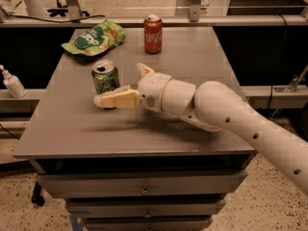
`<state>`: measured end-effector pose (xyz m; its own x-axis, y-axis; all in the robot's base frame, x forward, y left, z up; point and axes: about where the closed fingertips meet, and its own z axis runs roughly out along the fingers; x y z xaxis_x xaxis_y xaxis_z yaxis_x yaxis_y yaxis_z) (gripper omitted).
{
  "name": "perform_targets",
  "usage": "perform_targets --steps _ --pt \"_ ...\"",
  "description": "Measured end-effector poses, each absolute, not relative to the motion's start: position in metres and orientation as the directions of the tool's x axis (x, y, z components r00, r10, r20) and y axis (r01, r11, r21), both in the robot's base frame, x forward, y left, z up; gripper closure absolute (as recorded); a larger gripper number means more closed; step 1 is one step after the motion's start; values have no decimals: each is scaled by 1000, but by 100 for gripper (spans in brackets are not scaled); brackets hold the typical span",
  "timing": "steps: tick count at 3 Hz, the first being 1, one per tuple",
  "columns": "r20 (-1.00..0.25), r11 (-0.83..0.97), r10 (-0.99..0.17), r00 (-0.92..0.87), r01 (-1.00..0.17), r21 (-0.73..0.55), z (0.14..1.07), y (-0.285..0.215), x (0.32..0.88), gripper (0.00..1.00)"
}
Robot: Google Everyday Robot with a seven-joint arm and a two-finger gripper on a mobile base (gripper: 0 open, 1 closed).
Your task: Place green can upright
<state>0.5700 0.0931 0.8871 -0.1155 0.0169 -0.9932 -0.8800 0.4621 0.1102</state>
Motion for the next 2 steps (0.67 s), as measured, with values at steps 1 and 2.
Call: perform_targets --steps 1,2 --pt "-991 492 -33 -126 -865 94 880 44 571 0" --pt "-986 533 -85 -143 -843 76 874 -14 574 0"
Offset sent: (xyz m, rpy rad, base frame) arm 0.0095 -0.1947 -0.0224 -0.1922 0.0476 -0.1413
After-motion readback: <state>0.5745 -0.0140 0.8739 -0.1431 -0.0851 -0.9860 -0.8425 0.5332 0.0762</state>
